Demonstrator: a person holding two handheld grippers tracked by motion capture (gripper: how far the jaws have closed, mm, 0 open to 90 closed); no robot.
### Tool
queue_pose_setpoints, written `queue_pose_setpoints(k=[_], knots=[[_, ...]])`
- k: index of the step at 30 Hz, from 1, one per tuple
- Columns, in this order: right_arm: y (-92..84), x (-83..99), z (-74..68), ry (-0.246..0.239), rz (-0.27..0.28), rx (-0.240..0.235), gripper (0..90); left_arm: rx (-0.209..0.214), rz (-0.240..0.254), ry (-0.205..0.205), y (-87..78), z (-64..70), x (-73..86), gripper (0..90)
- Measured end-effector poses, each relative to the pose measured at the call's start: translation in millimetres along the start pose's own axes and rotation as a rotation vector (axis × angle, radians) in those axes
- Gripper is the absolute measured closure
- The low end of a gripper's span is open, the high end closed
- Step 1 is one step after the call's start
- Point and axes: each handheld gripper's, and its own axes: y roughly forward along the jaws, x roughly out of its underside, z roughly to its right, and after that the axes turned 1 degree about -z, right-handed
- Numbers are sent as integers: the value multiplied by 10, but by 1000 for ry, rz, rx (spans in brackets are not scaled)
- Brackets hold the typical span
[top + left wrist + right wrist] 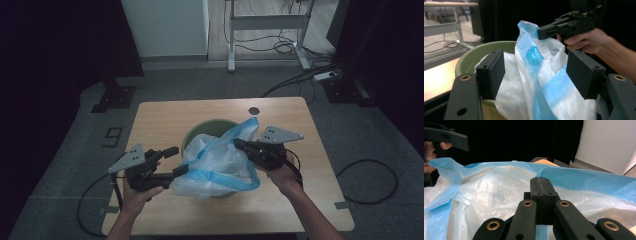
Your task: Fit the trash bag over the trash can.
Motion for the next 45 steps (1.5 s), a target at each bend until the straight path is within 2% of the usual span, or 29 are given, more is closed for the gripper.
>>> queue_pose_setpoints(k=[4,10,14,16,18,21,24,30,37,43,45], knots=[[3,4,-6,0,3,3,890,-36,-15,-8,184,12,-50,323],[-18,14,-14,-1,10,6,889,-109,-58,34,398,58,-26,423],[-33,14,-23,-7,16,9,890,-154,-112,62,491,64,-27,627],[-37,14,-28,-12,17,13,890,-165,-125,63,512,48,-44,767],[-39,19,-34,-17,17,15,890,-187,-130,63,523,16,-63,861],[-56,39,-38,-30,18,24,890,-213,-95,29,512,-68,-82,895],[-97,73,-22,-33,20,36,890,-240,-24,-12,466,-180,-84,897],[-209,137,63,-31,20,79,890,-306,69,-62,382,-381,-66,898],[-317,200,236,-12,11,148,890,-303,136,-134,272,-568,-76,897],[-382,269,449,43,6,202,890,-295,155,-163,191,-673,-71,897],[-403,283,509,55,6,213,890,-290,147,-174,165,-705,-52,897]])
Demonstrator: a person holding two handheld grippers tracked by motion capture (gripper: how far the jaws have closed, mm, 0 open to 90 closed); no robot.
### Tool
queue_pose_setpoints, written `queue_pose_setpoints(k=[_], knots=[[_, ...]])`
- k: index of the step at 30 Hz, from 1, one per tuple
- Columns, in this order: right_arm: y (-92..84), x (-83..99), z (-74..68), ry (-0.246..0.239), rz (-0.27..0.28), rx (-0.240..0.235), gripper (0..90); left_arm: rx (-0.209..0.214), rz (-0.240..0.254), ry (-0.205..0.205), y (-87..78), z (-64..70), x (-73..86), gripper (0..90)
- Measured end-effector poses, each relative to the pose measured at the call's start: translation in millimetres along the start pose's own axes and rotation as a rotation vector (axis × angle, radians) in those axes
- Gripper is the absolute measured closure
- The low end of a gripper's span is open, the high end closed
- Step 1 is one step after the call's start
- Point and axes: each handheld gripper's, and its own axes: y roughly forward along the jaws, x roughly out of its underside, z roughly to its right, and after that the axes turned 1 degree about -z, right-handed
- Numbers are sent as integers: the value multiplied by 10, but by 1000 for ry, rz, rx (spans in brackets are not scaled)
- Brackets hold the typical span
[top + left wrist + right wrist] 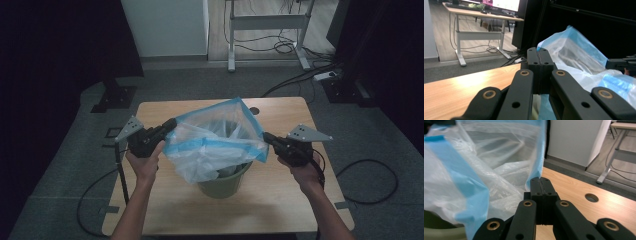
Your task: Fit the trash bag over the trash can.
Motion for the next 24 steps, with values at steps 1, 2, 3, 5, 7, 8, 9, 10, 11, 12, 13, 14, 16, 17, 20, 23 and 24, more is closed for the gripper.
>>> queue_pose_setpoints(k=[1,2,3,5,7,8,9,10,11,12,13,14,16,17,20,23,24], knots=[[-4,6,32,8,-1,2,890,1,-9,-6,-6,-23,15,897],[-4,17,64,17,-2,4,890,4,-16,-17,-10,-49,39,897],[-1,32,95,27,-6,5,890,12,-27,-32,-11,-79,68,897],[13,75,154,46,-17,8,890,12,-44,-49,-11,-130,139,896],[43,131,204,62,-31,10,890,17,-58,-69,-7,-177,214,896],[61,163,224,71,-39,9,890,15,-64,-72,-9,-197,249,896],[80,195,242,78,-44,7,890,15,-68,-77,-8,-211,281,896],[97,224,258,84,-52,0,890,16,-71,-79,-10,-223,309,896],[116,251,269,89,-54,-5,890,20,-72,-77,-13,-232,333,896],[134,276,275,91,-57,-9,890,24,-71,-73,-17,-238,354,896],[153,299,274,95,-62,-10,890,20,-75,-68,-22,-239,374,896],[171,320,273,96,-67,-11,890,16,-80,-61,-29,-242,395,896],[203,365,267,95,-74,-7,890,11,-82,-66,-41,-254,443,897],[217,387,265,97,-76,-3,890,10,-85,-73,-44,-266,469,897],[257,456,267,103,-74,-2,890,4,-101,-94,-35,-299,538,896],[309,508,253,103,-80,-6,890,-4,-137,-100,25,-317,589,896],[333,525,248,103,-84,-8,890,-4,-147,-105,49,-324,608,896]])
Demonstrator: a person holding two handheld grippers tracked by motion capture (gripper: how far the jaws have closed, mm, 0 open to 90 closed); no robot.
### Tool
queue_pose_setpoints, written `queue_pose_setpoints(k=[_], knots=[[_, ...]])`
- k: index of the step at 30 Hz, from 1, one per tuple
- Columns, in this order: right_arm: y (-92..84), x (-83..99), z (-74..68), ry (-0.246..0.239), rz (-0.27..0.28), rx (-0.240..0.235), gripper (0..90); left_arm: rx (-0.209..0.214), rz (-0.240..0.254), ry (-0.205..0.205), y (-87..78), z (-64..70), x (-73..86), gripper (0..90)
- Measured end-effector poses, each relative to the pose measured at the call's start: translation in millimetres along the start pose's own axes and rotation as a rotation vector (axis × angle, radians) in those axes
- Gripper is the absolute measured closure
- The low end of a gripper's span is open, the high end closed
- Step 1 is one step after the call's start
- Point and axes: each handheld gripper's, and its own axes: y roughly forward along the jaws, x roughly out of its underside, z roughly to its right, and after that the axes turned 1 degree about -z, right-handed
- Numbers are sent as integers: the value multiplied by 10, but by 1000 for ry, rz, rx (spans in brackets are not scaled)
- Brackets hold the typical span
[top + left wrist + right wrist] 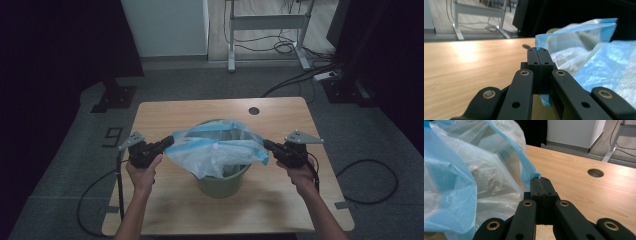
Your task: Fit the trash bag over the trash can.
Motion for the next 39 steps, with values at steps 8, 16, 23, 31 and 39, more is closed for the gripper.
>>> queue_pose_setpoints(k=[8,16,23,31,39], knots=[[220,198,-17,19,-53,-18,890,7,-30,-6,82,-11,104,896],[-56,120,-5,35,60,59,627,21,-25,0,74,7,105,895],[-440,-136,-222,-24,141,-54,481,24,-8,-1,36,16,71,894],[-437,-312,-731,-123,128,-245,409,31,-2,5,13,45,27,893],[-219,-349,-1059,-272,98,-299,811,37,-2,6,4,53,16,893]])
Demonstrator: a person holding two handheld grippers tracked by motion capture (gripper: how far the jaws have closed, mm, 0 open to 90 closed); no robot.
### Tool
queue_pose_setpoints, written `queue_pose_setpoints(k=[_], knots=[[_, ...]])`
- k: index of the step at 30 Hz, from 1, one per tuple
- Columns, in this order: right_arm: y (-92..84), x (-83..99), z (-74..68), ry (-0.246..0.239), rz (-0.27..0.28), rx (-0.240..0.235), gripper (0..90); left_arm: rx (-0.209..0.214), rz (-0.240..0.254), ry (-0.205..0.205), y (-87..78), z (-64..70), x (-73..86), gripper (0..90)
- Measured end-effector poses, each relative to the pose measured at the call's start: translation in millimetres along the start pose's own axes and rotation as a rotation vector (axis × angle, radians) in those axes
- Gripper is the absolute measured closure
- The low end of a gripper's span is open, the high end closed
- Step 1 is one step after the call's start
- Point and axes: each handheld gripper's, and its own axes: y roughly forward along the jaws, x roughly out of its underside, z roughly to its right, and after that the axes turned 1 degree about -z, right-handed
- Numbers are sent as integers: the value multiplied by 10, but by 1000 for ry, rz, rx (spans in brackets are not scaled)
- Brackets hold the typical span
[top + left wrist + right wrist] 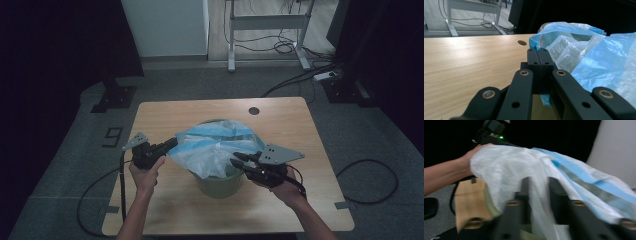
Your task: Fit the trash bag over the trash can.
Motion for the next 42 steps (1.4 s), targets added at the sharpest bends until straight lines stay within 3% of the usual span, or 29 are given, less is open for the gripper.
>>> queue_pose_setpoints(k=[2,7,10,20,28,30,36,42], knots=[[-16,49,-66,-11,11,-34,882,2,-4,0,-14,-9,7,893],[-133,241,-258,-30,22,-115,889,3,-20,3,-33,-15,32,893],[-141,359,-335,-31,2,-151,889,4,-31,2,-43,-14,50,893],[84,722,-342,8,-94,-183,889,23,-100,12,21,4,106,890],[217,912,-220,47,-165,-149,889,19,-126,19,23,18,158,883],[210,937,-180,68,-161,-137,886,3,-109,27,-17,27,147,805],[127,902,-195,68,-138,-119,806,-3,-41,69,-132,89,50,552],[61,864,-186,82,-114,-109,732,13,-41,133,-120,126,-63,462]])
